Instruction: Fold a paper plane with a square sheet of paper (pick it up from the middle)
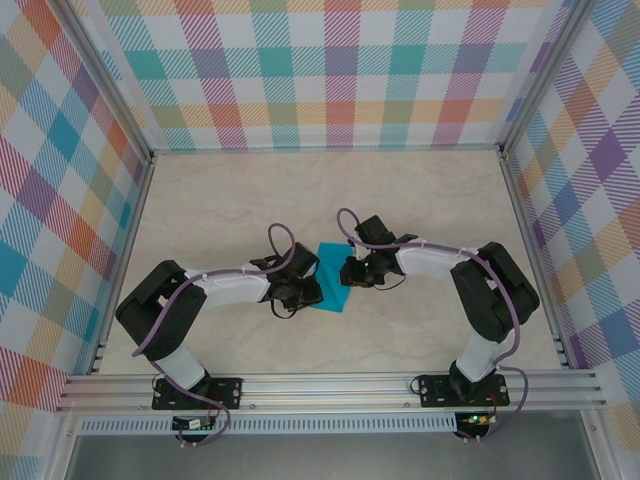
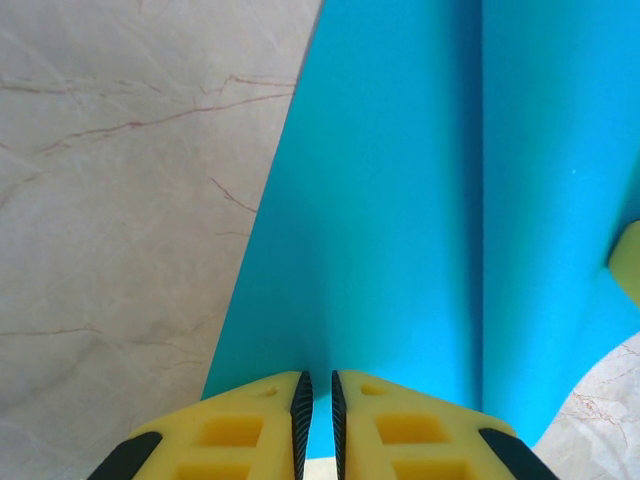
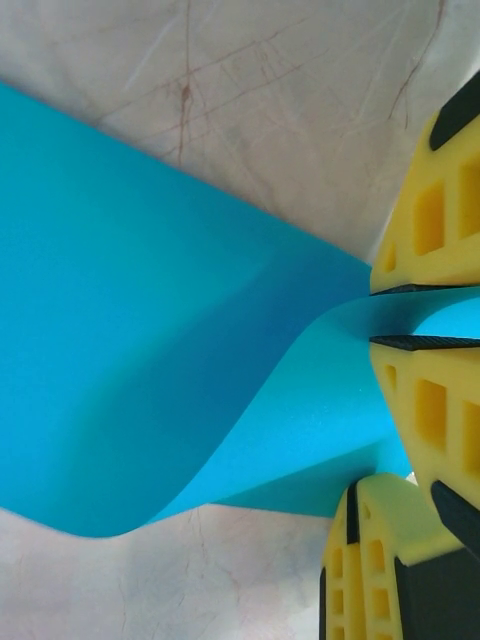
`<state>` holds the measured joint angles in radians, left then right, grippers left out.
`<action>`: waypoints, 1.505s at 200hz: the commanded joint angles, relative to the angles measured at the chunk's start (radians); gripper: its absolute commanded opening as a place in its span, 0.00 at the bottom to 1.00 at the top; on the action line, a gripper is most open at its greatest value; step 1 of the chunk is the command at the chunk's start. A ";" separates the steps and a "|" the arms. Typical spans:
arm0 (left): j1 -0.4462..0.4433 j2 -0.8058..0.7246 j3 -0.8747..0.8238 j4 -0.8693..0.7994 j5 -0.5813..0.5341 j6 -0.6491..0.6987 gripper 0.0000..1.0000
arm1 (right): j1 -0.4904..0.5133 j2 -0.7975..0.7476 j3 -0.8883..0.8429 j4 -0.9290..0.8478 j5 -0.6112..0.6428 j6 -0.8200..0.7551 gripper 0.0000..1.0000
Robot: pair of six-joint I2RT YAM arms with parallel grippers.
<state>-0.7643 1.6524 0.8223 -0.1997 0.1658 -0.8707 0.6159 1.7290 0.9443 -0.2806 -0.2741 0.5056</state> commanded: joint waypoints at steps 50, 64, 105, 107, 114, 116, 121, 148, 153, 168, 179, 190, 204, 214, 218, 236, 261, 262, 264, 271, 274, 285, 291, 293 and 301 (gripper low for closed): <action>0.009 0.009 -0.005 -0.065 -0.041 0.012 0.18 | -0.002 0.046 0.057 -0.035 -0.022 -0.051 0.20; 0.009 0.010 -0.004 -0.065 -0.041 0.012 0.18 | -0.001 0.057 0.066 -0.039 -0.021 -0.056 0.20; 0.008 0.012 0.000 -0.070 -0.040 0.014 0.18 | -0.001 0.092 0.095 -0.053 -0.025 -0.077 0.20; 0.008 0.012 0.000 -0.069 -0.040 0.013 0.18 | -0.001 0.094 0.096 -0.052 -0.025 -0.077 0.20; 0.009 0.015 0.001 -0.069 -0.040 0.013 0.18 | -0.001 0.100 0.101 -0.055 -0.027 -0.082 0.20; 0.009 0.015 0.001 -0.070 -0.040 0.014 0.18 | -0.002 0.102 0.103 -0.057 -0.027 -0.083 0.20; 0.008 0.017 0.001 -0.070 -0.039 0.014 0.18 | -0.002 0.108 0.108 -0.059 -0.027 -0.087 0.20; 0.008 0.028 0.008 -0.069 -0.034 0.019 0.18 | -0.001 0.127 0.128 -0.070 -0.028 -0.099 0.20; 0.009 0.030 0.010 -0.069 -0.034 0.018 0.18 | -0.002 0.129 0.130 -0.071 -0.028 -0.101 0.20; 0.009 0.035 0.014 -0.069 -0.035 0.019 0.18 | -0.002 0.136 0.137 -0.077 -0.029 -0.107 0.20; 0.009 0.035 0.014 -0.070 -0.032 0.019 0.18 | -0.002 0.141 0.142 -0.082 -0.033 -0.114 0.21; 0.008 0.033 0.014 -0.069 -0.032 0.018 0.18 | -0.001 0.144 0.147 -0.086 -0.031 -0.119 0.21; 0.008 0.032 0.017 -0.069 -0.034 0.019 0.18 | -0.001 0.148 0.152 -0.090 -0.028 -0.123 0.21; 0.009 0.031 0.020 -0.069 -0.036 0.019 0.18 | -0.001 0.150 0.158 -0.097 -0.029 -0.129 0.21; 0.008 0.030 0.020 -0.070 -0.037 0.022 0.18 | -0.001 0.152 0.161 -0.100 -0.031 -0.130 0.21; 0.009 0.027 0.020 -0.102 -0.040 0.021 0.18 | -0.001 0.158 0.169 -0.107 -0.031 -0.133 0.21; 0.009 0.021 0.020 -0.107 -0.041 0.024 0.18 | -0.001 0.162 0.175 -0.112 -0.024 -0.134 0.21; 0.009 0.021 0.020 -0.107 -0.041 0.024 0.18 | -0.002 0.164 0.175 -0.113 -0.024 -0.134 0.21; 0.008 0.020 0.020 -0.107 -0.041 0.024 0.18 | -0.001 0.165 0.177 -0.114 -0.024 -0.134 0.21; 0.008 0.020 0.018 -0.107 -0.042 0.025 0.18 | -0.001 0.168 0.181 -0.120 -0.024 -0.134 0.22; 0.009 0.019 0.018 -0.108 -0.043 0.025 0.18 | -0.001 0.168 0.183 -0.121 -0.025 -0.135 0.22; 0.008 0.016 0.018 -0.109 -0.043 0.026 0.18 | -0.002 0.172 0.185 -0.120 -0.027 -0.133 0.22; 0.009 0.015 0.014 -0.108 -0.044 0.025 0.18 | -0.001 0.173 0.186 -0.121 -0.025 -0.132 0.22; 0.008 0.014 0.015 -0.107 -0.045 0.025 0.18 | -0.002 0.173 0.186 -0.121 -0.025 -0.132 0.22; 0.009 0.012 0.012 -0.107 -0.045 0.024 0.18 | -0.001 0.175 0.189 -0.127 -0.022 -0.130 0.22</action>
<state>-0.7643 1.6585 0.8368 -0.2222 0.1646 -0.8661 0.6151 1.8771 1.1088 -0.3798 -0.2935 0.4011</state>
